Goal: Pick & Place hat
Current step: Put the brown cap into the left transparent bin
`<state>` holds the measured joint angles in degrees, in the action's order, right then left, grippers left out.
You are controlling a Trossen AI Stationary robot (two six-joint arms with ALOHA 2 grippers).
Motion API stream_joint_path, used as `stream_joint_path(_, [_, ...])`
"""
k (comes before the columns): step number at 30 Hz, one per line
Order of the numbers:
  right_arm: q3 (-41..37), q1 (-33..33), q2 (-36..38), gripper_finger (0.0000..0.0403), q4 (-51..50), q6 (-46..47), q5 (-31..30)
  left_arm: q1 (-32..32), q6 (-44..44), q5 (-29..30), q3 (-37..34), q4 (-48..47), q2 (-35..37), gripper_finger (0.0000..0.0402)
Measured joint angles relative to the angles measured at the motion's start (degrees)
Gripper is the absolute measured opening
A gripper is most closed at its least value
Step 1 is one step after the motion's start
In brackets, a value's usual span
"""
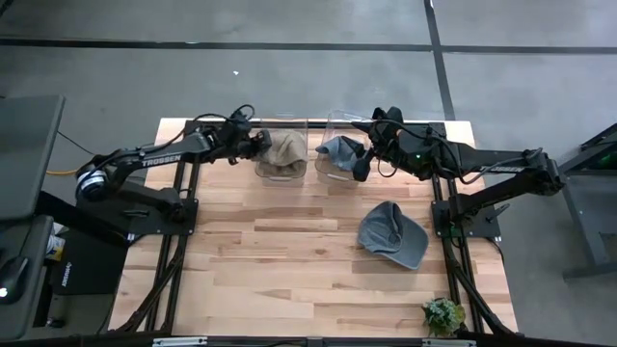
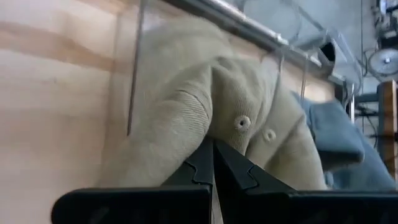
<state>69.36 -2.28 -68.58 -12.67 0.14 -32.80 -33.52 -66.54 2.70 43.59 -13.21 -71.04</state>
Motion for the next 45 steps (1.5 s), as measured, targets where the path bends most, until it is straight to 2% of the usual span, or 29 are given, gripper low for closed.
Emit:
stream_joint_path(7, [0.0,0.0,0.0,0.0197,0.0,0.0,0.1,3.7,-1.3,0.0,0.0,1.0,-4.5,0.0])
stream_joint_path(13, [0.0,0.0,0.0,0.0197,0.0,0.0,0.2,4.0,-1.3,-0.6,0.5,3.4,-5.4,0.0])
stream_joint_path(24, [0.0,0.0,0.0,0.0197,-0.6,0.1,1.3,3.9,8.0,-2.2,14.1,-9.7,-5.4,0.0])
stream_joint_path(30, [0.0,0.0,0.0,0.0197,-1.9,0.1,1.3,3.5,20.9,-0.6,18.5,-16.9,-5.4,0.0])
stream_joint_path(35, [0.0,0.0,0.0,0.0197,-2.0,0.1,1.5,0.4,36.2,-4.8,21.6,-18.4,-6.2,0.0])
stream_joint_path(41, [0.0,0.0,0.0,0.0197,-2.2,0.1,1.7,-3.7,52.4,-11.9,28.7,-24.1,-12.3,0.0])
stream_joint_path(45, [0.0,0.0,0.0,0.0197,-3.0,1.0,1.7,-5.7,61.0,-8.7,35.3,-34.1,-18.2,0.0])
